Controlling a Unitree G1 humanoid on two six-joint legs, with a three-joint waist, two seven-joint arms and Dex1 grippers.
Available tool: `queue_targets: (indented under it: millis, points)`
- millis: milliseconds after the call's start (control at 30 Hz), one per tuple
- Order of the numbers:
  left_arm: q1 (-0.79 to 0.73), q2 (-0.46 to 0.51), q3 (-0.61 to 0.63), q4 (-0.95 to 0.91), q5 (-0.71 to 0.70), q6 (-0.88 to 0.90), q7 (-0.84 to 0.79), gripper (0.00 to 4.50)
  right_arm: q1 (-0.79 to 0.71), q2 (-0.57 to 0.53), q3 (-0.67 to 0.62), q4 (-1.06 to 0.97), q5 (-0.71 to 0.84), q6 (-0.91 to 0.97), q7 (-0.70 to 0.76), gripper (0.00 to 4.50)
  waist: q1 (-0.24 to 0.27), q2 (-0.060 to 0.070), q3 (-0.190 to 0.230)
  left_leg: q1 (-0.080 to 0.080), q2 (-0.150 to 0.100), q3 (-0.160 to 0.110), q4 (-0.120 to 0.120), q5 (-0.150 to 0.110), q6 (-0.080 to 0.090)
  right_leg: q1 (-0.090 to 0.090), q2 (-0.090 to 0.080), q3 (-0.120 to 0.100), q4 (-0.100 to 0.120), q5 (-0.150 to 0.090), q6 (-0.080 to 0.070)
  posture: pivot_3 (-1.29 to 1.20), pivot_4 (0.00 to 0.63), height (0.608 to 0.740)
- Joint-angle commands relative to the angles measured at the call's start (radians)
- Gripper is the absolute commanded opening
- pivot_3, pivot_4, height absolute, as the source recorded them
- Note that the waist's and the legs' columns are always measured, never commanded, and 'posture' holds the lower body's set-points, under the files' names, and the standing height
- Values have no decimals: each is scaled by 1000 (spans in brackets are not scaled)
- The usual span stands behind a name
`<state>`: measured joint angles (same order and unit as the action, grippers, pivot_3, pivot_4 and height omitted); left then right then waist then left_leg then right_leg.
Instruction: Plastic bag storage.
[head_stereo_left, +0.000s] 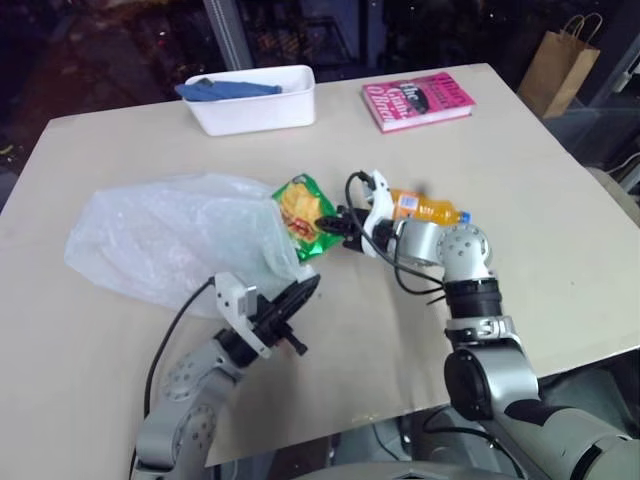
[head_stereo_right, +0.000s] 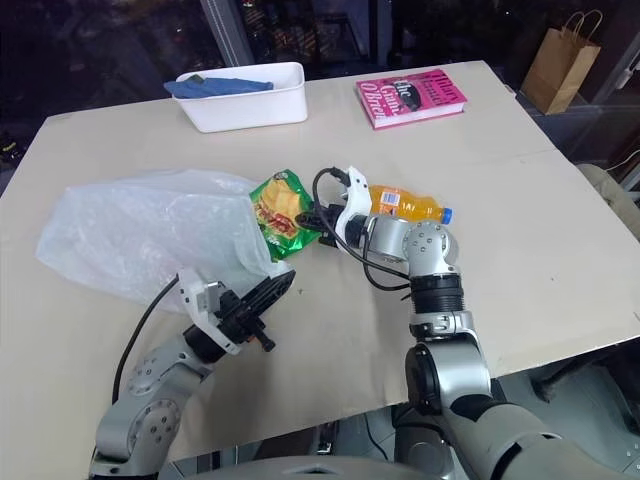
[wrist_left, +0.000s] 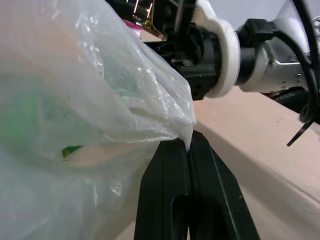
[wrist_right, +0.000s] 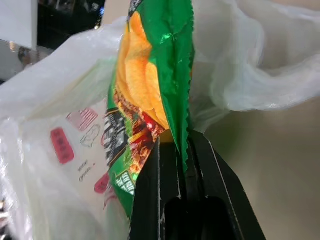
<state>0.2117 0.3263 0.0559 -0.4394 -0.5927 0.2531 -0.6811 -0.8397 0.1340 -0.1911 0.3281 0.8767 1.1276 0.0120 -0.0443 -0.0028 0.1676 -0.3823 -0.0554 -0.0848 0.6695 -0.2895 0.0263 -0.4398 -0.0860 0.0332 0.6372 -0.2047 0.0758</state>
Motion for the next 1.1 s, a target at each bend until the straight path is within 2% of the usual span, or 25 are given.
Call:
queue_targets:
  millis: [33,67,100,133,167,200,233,300,467,567,633,733,867,1000,1100]
  points:
    - [11,6,2,-6,-9,-12,-16,0,-70,166,68,-75,70,30,68,282,-2,0,0,0,0,0,0,0,0,0,0,0,0,0,0,0,150,740]
    - [10,8,6,-4,-8,-13,-16,0,-59,144,91,-93,76,46,91,584,-2,0,0,0,1,0,0,0,0,0,0,0,0,0,0,0,150,740]
    - [9,8,12,-1,-13,-12,-17,0,-42,99,129,-123,88,84,143,662,-3,0,0,0,1,0,0,0,0,0,1,0,0,0,0,0,150,740]
    - [8,9,16,1,-15,-12,-19,0,-24,47,172,-159,92,108,209,1099,-4,0,0,0,1,1,0,0,0,-1,1,1,0,0,0,0,150,740]
    - [6,11,21,3,-18,-12,-21,0,-12,-9,223,-191,74,113,267,1172,-5,0,0,0,1,1,0,0,0,-1,1,1,0,0,0,0,150,740]
    - [3,12,28,4,-24,-10,-22,0,-1,-61,262,-209,33,90,310,1895,-2,0,0,0,1,1,0,0,0,-1,1,1,0,0,0,0,150,740]
    - [4,15,38,4,-31,-7,-25,0,2,-113,265,-204,-16,19,355,1909,0,0,0,0,1,0,0,-1,2,0,1,1,0,0,0,0,150,740]
    - [13,23,52,1,-47,0,-35,0,-1,-192,233,-180,-61,-74,422,2819,9,0,-1,0,0,-2,1,-1,3,2,0,-2,0,0,0,0,150,740]
    - [68,67,64,-31,-129,55,-91,0,12,-348,201,-140,-150,-224,557,2819,4,0,-1,0,-2,-2,2,-1,2,3,-1,-3,-1,0,0,0,150,740]
    - [106,99,79,-48,-198,98,-129,0,25,-396,154,-124,-158,-269,610,2819,-3,0,0,0,0,-1,0,0,1,1,2,-2,-1,0,0,0,150,740]
    - [126,116,96,-47,-243,123,-151,0,34,-422,185,-107,-256,-410,644,2819,-3,0,0,0,3,0,-1,-1,1,0,2,-1,-1,0,0,0,150,740]
    - [140,134,112,-29,-256,131,-172,0,36,-452,322,-69,-449,-620,709,2819,-2,0,0,0,3,1,0,-1,2,0,2,1,-1,0,0,0,150,740]
    - [133,143,111,0,-238,130,-186,0,-57,-379,449,154,-640,-897,726,2819,-4,0,0,1,3,2,0,-1,2,0,2,1,-1,0,0,0,150,740]
    - [118,140,112,16,-230,122,-189,0,-165,-299,469,408,-731,-1091,774,2819,-5,0,0,2,4,3,0,0,-1,-1,3,4,1,0,-1,0,150,740]
    - [121,135,112,19,-220,114,-189,0,-246,-245,455,586,-777,-1181,756,2819,0,0,0,2,3,3,0,0,-1,-1,3,4,0,0,-1,0,150,740]
